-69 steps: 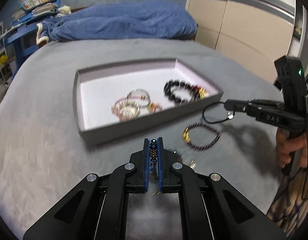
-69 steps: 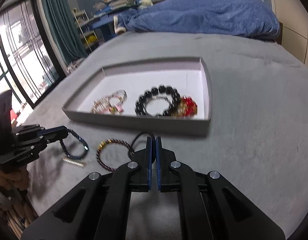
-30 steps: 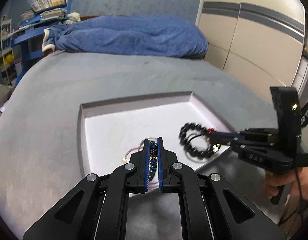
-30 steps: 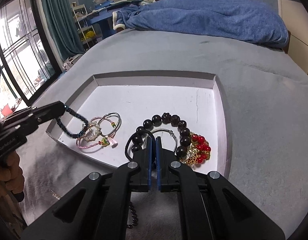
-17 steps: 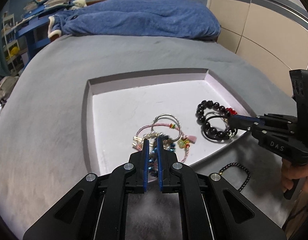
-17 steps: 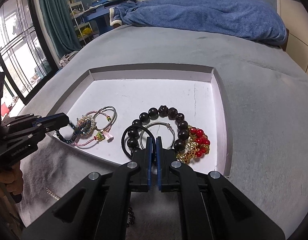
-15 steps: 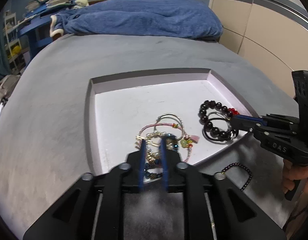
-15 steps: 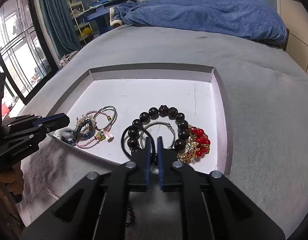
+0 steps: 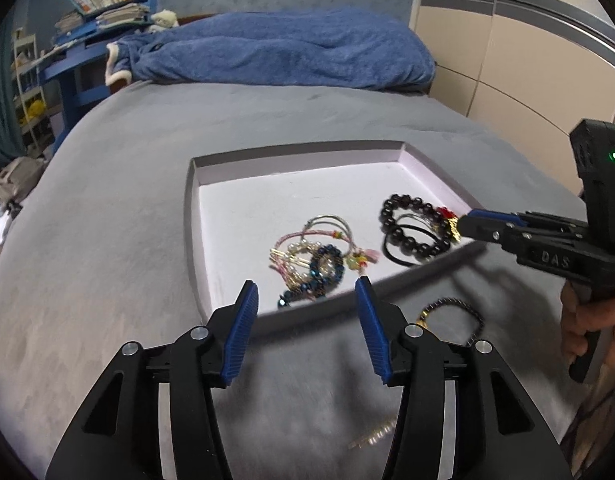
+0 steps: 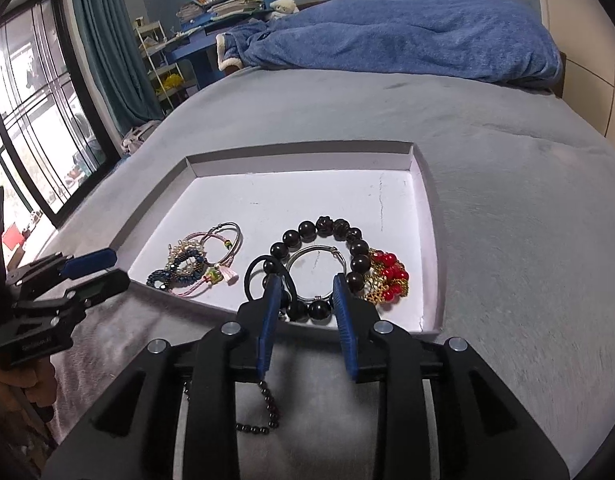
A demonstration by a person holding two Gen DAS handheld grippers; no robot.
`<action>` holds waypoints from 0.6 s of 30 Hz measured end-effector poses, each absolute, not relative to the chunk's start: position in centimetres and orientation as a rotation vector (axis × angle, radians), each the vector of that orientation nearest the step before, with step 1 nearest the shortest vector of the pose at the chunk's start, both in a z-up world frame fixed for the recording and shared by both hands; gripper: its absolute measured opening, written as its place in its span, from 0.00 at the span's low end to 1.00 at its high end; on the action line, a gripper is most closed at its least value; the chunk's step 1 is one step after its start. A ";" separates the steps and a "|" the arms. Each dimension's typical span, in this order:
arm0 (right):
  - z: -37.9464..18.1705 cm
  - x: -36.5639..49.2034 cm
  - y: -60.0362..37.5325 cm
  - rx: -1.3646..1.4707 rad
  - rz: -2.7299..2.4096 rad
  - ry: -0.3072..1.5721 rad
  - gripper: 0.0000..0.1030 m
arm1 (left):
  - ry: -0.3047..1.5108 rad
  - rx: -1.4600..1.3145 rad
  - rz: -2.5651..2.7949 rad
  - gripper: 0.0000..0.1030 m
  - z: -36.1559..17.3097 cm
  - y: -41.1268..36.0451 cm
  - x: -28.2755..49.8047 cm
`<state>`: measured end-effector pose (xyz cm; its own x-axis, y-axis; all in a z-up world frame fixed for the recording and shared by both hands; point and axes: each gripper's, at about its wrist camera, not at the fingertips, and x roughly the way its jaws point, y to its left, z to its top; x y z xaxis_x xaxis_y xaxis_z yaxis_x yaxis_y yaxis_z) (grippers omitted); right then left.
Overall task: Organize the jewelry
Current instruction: 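Move both open tools back to the pearl bar clip and garnet bracelet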
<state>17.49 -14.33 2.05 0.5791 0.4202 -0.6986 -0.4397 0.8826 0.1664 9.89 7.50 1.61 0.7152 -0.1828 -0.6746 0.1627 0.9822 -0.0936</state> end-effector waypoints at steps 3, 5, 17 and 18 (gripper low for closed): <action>2.1 16.9 -15.1 -0.004 0.499 0.808 0.27 | 0.748 -0.024 -0.212 0.50 1.4 7.3 8.8; 2.2 16.5 -15.5 -0.001 0.491 0.805 0.27 | 0.749 -0.020 -0.217 0.50 1.4 7.2 8.1; 1.2 14.8 -16.4 -0.003 0.492 0.840 0.27 | 0.763 0.034 -0.358 0.50 0.5 4.8 5.3; 1.1 14.7 -16.3 -0.003 0.499 0.846 0.27 | 0.766 0.040 -0.370 0.50 0.4 4.6 5.2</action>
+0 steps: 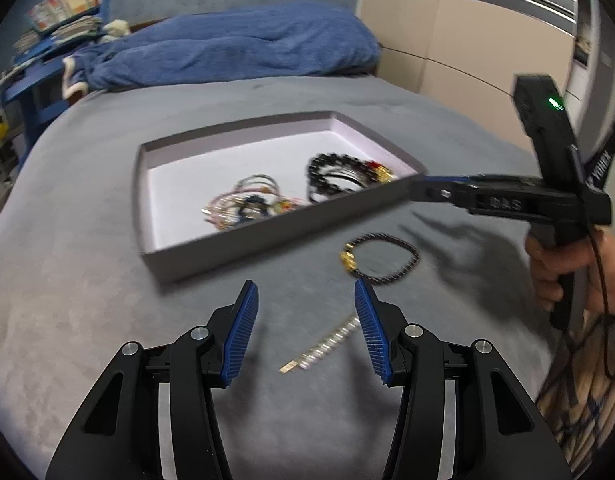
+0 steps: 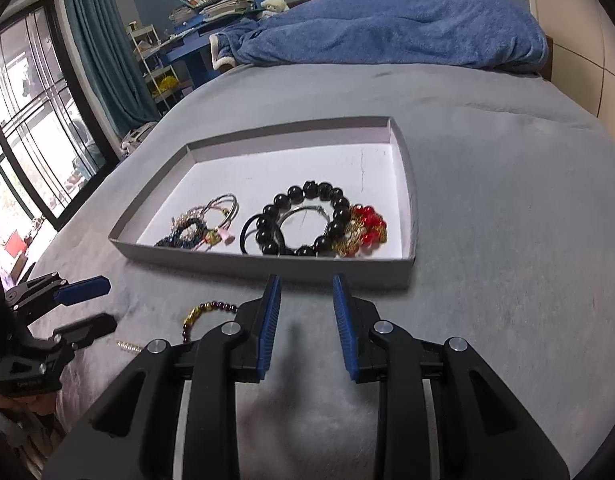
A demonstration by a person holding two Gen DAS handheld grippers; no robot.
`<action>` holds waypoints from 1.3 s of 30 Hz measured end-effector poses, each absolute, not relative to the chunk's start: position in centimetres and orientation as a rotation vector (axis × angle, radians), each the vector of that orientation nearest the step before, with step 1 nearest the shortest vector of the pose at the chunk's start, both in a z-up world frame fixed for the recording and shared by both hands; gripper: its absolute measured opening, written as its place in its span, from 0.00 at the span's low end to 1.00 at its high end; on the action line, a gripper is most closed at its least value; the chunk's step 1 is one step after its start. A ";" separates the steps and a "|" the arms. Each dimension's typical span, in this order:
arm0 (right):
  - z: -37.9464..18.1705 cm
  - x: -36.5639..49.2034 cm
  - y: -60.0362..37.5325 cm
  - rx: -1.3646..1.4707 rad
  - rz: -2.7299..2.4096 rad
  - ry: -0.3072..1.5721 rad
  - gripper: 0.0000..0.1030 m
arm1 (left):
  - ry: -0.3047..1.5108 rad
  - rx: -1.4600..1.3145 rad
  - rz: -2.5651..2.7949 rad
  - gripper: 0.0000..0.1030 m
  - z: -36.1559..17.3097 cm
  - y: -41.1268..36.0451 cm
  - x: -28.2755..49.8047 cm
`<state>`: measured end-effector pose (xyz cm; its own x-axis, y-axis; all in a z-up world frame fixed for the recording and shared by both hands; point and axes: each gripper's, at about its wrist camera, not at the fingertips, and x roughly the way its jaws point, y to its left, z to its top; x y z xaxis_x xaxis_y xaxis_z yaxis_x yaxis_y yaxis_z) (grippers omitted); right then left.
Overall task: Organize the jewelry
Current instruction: 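Move both open tools back to the pearl bar clip and garnet bracelet, then grasp the pearl bar hair clip with the left tool while the right tool grasps the garnet bead bracelet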
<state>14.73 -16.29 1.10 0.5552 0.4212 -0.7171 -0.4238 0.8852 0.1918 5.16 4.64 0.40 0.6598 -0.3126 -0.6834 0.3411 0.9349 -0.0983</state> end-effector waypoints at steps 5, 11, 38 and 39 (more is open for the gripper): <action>0.7 14.6 -15.8 -0.016 0.517 0.863 0.27 | 0.811 0.088 -0.425 0.50 -0.8 3.3 4.8; 0.2 14.5 -14.9 -0.032 0.541 0.881 0.27 | 0.872 0.144 -0.454 0.41 -2.3 2.2 4.9; -2.1 13.7 -12.0 -0.161 0.608 0.940 0.28 | 0.870 0.131 -0.274 0.24 -2.6 4.6 6.6; -2.1 13.7 -12.1 -0.161 0.608 0.940 0.28 | 0.873 0.134 -0.273 0.28 -2.7 4.5 6.6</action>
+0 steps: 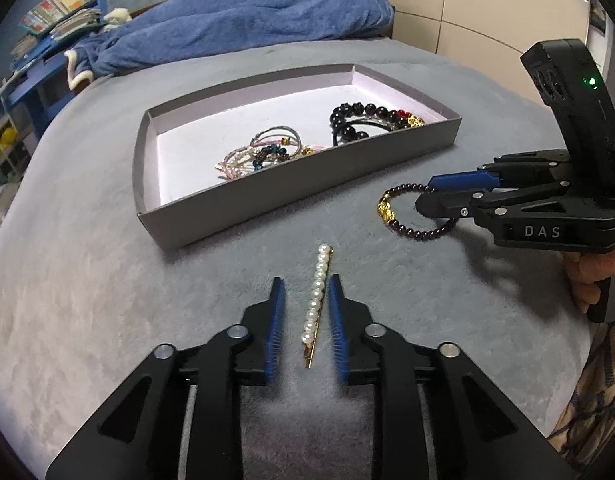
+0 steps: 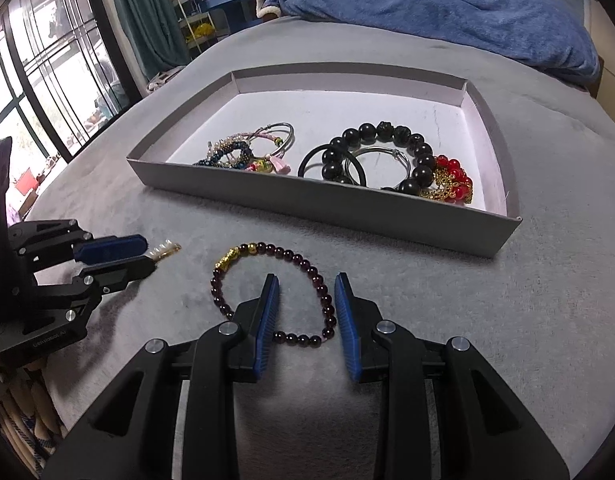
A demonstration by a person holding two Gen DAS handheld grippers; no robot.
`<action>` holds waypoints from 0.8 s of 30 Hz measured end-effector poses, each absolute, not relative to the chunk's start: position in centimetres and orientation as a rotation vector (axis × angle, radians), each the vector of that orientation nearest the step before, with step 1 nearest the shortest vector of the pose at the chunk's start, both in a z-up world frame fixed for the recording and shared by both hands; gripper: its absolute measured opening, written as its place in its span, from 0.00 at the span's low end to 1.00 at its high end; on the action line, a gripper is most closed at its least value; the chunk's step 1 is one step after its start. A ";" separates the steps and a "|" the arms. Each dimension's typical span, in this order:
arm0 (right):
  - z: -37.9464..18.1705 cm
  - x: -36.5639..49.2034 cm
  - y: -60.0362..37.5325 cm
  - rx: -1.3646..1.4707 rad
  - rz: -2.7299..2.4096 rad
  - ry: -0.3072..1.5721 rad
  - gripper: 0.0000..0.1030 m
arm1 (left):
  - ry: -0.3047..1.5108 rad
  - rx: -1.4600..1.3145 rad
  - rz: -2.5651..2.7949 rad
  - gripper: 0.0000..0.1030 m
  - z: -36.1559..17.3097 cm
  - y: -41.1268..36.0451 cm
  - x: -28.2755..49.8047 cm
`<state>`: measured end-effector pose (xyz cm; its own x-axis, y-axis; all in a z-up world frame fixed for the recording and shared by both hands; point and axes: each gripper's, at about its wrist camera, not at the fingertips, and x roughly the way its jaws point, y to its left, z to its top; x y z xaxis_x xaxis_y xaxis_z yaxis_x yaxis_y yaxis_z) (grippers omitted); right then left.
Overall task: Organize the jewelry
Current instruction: 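Grasp the pearl bar hair clip with the left tool while the right tool grasps the garnet bead bracelet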
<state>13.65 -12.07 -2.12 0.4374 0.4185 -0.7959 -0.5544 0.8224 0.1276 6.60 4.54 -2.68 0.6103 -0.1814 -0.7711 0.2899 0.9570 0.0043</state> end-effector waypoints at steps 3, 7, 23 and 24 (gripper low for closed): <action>-2.2 13.6 -11.8 -0.179 0.606 0.937 0.25 | 0.882 0.140 -0.275 0.29 -2.9 4.4 6.7; -2.2 13.3 -11.6 -0.188 0.617 0.935 0.09 | 0.890 0.134 -0.284 0.27 -3.0 4.4 6.7; 1.7 12.4 -11.4 -0.112 0.723 0.794 0.06 | 0.785 0.098 -0.306 0.08 -0.2 4.5 5.9; 2.2 12.3 -11.4 -0.111 0.728 0.779 0.06 | 0.779 0.092 -0.304 0.08 0.1 4.6 5.9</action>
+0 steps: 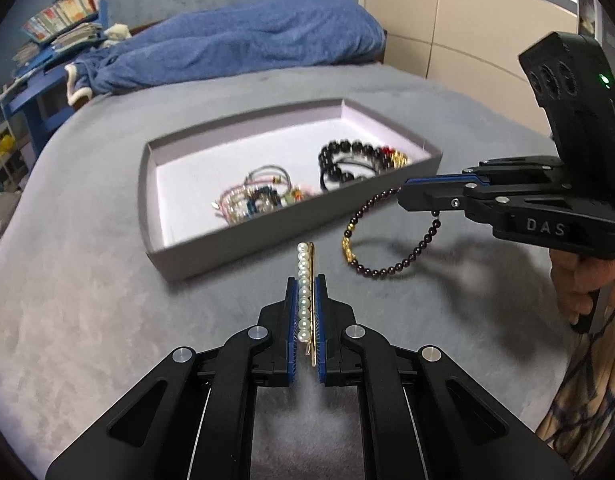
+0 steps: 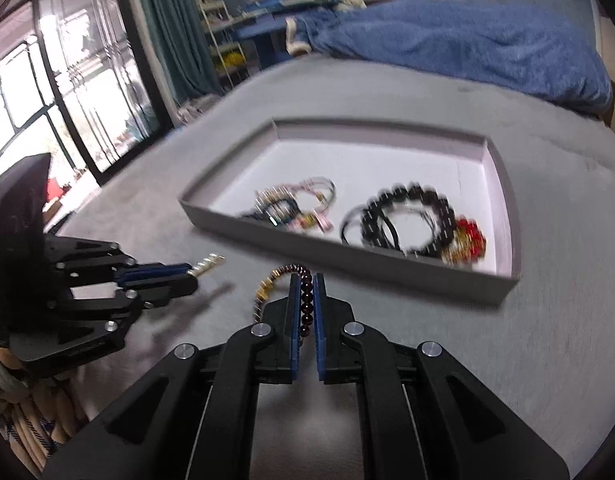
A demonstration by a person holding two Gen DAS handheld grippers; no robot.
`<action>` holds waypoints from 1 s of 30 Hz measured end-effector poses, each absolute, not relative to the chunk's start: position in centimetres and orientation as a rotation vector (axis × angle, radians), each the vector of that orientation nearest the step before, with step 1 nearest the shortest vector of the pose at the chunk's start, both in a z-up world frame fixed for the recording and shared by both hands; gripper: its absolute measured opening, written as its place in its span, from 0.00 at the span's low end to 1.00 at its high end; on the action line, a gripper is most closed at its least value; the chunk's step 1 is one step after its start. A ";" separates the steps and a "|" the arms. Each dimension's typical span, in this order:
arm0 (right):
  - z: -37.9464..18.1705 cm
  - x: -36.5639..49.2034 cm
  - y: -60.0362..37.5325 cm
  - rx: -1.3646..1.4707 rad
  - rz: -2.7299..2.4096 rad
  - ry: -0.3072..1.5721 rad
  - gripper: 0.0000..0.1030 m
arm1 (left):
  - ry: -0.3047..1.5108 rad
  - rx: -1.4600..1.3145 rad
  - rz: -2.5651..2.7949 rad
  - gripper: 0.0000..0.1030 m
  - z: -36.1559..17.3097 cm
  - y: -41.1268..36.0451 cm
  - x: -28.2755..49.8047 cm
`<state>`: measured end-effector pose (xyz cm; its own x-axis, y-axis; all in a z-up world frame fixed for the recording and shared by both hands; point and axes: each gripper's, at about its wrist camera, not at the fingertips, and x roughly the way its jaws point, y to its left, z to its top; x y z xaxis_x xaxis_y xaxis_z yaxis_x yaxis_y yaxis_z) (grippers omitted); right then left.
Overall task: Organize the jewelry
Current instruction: 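Grasp the pearl bar hair clip with the left tool while the right tool grasps the garnet bead bracelet, then lower both pieces into the tray and open both tools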
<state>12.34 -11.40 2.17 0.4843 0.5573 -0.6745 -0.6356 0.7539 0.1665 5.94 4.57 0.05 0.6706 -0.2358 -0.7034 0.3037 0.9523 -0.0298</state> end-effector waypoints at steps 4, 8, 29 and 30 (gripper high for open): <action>3.5 12.2 -11.4 -0.093 0.745 0.745 0.06 | 0.752 0.078 -0.298 0.08 1.0 4.6 6.1; 4.2 12.3 -11.6 -0.064 0.756 0.723 0.06 | 0.726 0.072 -0.291 0.08 1.8 4.6 6.4; 6.8 15.9 -10.3 -0.008 0.739 0.667 0.06 | 0.704 0.044 -0.241 0.08 3.3 5.7 11.1; 6.7 16.2 -10.2 -0.006 0.738 0.673 0.06 | 0.705 0.038 -0.238 0.08 3.2 5.9 11.4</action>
